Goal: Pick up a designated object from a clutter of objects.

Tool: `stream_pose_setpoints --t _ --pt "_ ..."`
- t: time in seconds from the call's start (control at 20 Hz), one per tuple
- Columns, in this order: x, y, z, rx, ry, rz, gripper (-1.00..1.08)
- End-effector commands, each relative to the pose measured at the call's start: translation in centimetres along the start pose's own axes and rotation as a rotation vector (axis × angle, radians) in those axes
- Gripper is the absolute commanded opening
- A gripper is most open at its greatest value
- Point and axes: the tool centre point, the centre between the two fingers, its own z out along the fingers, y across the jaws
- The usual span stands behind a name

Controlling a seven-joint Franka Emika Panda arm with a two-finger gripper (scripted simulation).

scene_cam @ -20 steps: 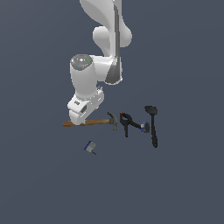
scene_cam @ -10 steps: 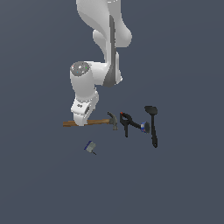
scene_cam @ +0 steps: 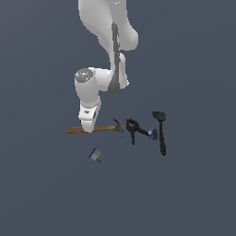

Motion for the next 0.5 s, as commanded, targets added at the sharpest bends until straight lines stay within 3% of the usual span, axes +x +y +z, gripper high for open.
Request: stream_pose_setpoints --t 0.0,0.45 --pt "-0.08 -0.37 0.41 -0.001 0.004 -0.032 1.00" --pt "-0.18 -0.83 0.88 -0.001 0.010 -0.067 1.00"
